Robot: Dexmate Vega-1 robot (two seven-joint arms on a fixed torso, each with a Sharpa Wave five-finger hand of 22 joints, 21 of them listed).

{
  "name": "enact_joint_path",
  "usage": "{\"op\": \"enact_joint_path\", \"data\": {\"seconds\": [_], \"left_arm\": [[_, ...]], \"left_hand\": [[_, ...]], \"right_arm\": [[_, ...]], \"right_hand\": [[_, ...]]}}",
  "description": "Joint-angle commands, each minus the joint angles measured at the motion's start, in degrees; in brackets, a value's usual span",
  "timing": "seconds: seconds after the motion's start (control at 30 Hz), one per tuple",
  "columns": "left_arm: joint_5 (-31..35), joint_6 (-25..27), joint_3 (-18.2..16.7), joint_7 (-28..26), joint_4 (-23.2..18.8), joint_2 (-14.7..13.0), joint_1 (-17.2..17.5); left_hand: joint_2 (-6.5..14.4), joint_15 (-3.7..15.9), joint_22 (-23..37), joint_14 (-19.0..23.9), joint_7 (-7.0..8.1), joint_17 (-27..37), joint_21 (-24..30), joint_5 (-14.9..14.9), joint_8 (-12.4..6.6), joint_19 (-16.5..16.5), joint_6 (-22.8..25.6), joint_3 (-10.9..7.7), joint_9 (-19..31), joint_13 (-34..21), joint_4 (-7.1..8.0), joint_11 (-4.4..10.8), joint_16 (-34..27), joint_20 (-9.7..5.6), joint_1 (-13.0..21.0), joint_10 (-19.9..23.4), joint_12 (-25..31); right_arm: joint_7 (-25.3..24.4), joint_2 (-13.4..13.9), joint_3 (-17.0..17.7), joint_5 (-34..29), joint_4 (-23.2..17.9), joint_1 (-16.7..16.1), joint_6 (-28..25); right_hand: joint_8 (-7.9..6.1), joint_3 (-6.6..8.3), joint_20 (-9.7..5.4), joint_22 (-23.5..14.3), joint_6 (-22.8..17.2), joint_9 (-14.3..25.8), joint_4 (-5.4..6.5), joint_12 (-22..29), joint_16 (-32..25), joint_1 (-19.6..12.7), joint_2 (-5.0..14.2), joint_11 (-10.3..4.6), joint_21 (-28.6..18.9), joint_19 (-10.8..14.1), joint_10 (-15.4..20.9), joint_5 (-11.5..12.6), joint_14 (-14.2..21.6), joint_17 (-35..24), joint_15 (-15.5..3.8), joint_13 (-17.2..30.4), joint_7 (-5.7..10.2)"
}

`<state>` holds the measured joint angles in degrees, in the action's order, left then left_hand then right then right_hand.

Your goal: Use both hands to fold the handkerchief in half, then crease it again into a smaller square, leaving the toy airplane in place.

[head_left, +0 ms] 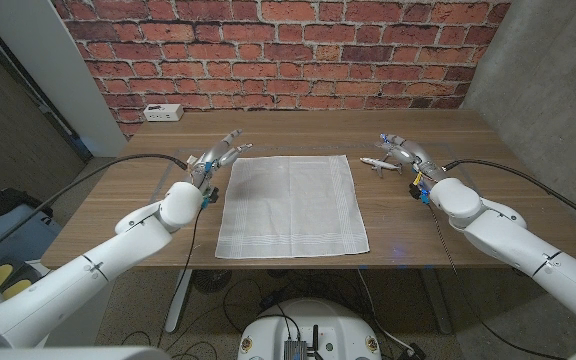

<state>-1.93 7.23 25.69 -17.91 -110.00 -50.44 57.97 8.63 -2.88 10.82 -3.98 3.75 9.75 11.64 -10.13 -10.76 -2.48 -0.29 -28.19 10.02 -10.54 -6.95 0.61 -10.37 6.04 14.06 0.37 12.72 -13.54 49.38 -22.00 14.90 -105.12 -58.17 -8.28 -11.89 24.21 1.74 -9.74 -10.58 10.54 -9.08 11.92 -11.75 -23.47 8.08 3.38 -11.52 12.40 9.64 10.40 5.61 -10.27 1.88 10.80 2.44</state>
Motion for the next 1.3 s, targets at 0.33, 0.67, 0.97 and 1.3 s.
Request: {"op": "enact_joint_path", "data": {"seconds": [0.33,0.67,0.97,1.3], "left_arm": [[15.75,19.65,0.64,-0.63,-11.83,-5.06,5.19],[19.63,23.27,1.54,-0.19,-15.56,-6.28,6.93],[23.47,25.48,1.64,-0.87,-19.33,-7.43,9.2],[28.72,28.72,2.32,-0.82,-23.43,-8.49,12.04]], "left_hand": [[0.39,0.34,0.09,1.1,-0.03,0.0,0.69,-0.13,-0.63,1.13,2.27,-1.11,0.19,-0.26,0.21,-0.03,-0.29,0.31,1.17,3.34,0.95],[0.1,0.67,0.09,1.59,0.37,-0.01,0.75,-0.1,-0.41,1.32,2.66,-1.4,0.21,-0.29,0.14,0.51,-0.19,0.08,1.46,3.77,0.73],[0.04,1.06,0.07,2.28,0.63,-0.05,1.15,-0.18,-0.88,2.49,4.83,-1.72,0.21,-0.29,-0.08,0.99,-0.24,0.17,1.93,4.53,0.69],[-0.04,1.35,0.05,3.32,0.86,-0.08,1.45,-0.26,-0.95,3.51,6.2,-2.09,0.21,-0.29,-0.47,1.42,-0.36,0.55,2.6,5.9,0.9]], "right_arm": [[-0.52,6.93,-0.89,-5.8,-13.03,-2.46,-14.77],[-0.79,9.67,-1.34,-8.22,-18.14,-3.95,-20.43],[-2.15,11.72,-3.47,-13.5,-24.06,-4.45,-28.2],[-1.81,13.28,-4.72,-16.18,-27.49,-5.23,-32.69]], "right_hand": [[-0.24,0.65,-0.02,-0.26,-1.61,0.17,0.26,0.59,-0.63,-0.99,0.36,-0.26,-0.57,0.85,1.41,0.44,1.3,-0.32,-0.7,0.19,-0.09],[-0.33,0.81,-0.11,-0.26,-2.43,0.2,0.38,0.68,-0.65,-1.26,0.8,-0.18,-0.52,1.07,2.16,0.58,1.7,-0.37,-1.15,0.21,0.05],[-0.62,1.24,-0.38,-0.27,-4.06,0.24,0.89,0.9,-0.89,-1.66,1.95,-0.88,-0.65,1.84,3.5,0.83,2.51,-0.56,-2.23,0.24,0.29],[-0.68,1.5,-0.64,-0.28,-4.92,0.26,1.28,0.98,-1.09,-1.89,2.43,-1.53,-0.68,2.27,4.31,0.98,3.11,-0.69,-2.86,0.25,0.58]]}}
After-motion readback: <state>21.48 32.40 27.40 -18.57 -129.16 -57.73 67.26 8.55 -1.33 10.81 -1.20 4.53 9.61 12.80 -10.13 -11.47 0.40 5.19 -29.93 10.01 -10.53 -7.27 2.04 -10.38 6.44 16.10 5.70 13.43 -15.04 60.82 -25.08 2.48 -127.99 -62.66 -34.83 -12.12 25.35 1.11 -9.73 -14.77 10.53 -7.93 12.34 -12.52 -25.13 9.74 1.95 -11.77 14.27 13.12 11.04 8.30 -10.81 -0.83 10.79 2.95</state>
